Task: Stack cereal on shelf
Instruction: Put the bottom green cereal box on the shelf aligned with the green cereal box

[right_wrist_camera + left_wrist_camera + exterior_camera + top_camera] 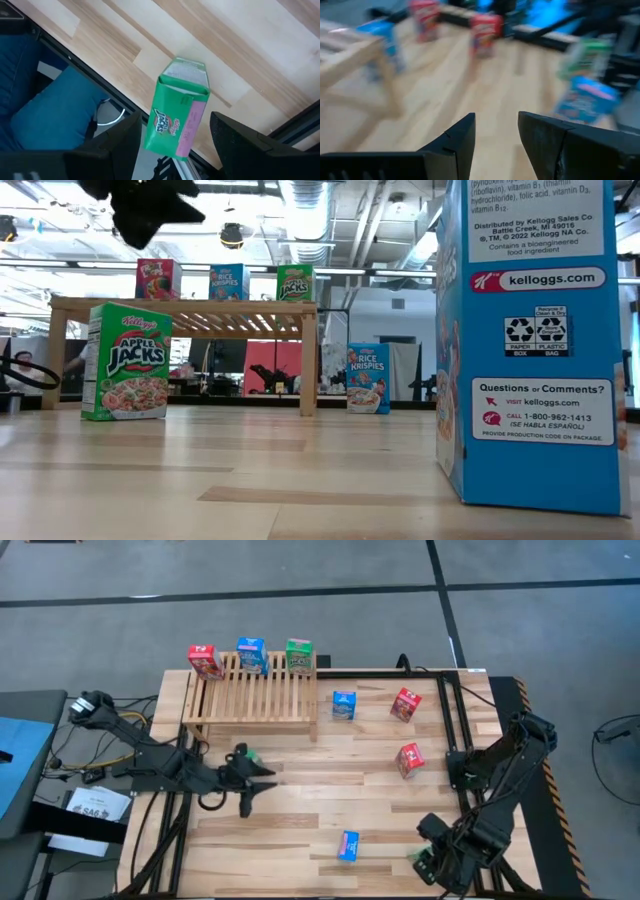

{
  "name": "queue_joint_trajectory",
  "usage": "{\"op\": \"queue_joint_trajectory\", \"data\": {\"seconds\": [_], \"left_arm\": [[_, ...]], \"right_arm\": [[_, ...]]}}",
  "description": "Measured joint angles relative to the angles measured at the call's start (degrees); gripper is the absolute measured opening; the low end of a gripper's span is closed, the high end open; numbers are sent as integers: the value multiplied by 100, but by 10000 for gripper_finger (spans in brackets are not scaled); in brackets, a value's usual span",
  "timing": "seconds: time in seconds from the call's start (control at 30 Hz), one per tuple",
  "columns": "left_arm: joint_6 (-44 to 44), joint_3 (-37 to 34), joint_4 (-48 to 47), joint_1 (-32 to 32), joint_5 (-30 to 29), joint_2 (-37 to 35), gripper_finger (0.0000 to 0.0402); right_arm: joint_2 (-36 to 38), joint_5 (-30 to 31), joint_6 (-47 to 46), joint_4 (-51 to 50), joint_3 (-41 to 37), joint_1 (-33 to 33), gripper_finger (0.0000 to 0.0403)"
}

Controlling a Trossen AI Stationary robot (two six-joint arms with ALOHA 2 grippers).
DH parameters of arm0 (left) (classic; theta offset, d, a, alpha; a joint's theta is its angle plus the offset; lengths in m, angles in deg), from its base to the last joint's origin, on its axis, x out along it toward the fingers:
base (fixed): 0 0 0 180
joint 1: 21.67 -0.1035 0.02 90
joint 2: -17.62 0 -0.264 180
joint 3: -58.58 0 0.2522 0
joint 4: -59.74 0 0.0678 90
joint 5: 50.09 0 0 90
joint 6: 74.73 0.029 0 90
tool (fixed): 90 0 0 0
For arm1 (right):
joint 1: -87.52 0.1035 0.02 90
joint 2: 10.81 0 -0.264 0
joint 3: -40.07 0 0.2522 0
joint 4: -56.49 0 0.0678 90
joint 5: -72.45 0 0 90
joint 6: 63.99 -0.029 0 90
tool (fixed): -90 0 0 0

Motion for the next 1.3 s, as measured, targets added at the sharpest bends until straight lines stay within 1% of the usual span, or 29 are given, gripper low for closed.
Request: {"op": "queue_joint_trajectory", "data": {"seconds": [0.1, 0.17, 0.23, 0.33, 0.53, 0.77, 1.03, 1.17, 1.3], "left_arm": [[545, -542, 841, 0, 455, -361, 138], [849, -876, 1198, 0, 776, -643, 138], [1048, -1148, 1408, 0, 1078, -958, 138], [1201, -1450, 1435, 0, 1254, -1423, 138], [1626, -1930, 1424, 0, 1248, -2076, 138], [1486, -2536, 1468, 0, 894, -2641, 138], [1833, -2871, 1576, 0, 430, -3129, 138], [1864, -2939, 1503, -2, 441, -3270, 138], [2072, -2939, 1486, 0, 415, -3303, 138]], "right_arm": [[0, 0, 0, -2, 0, -52, 261], [0, 0, 0, -4, 0, -75, 261], [0, 0, 7, -3, 0, -107, 261], [0, 0, 48, -2, 0, -137, 261], [0, -2, 46, -2, 0, -137, 261], [0, -4, 46, 9, 0, -116, 261], [0, -4, 46, 15, 0, -116, 261], [0, -4, 46, 15, 0, -116, 261], [0, -7, 46, 15, 0, -116, 261]]}}
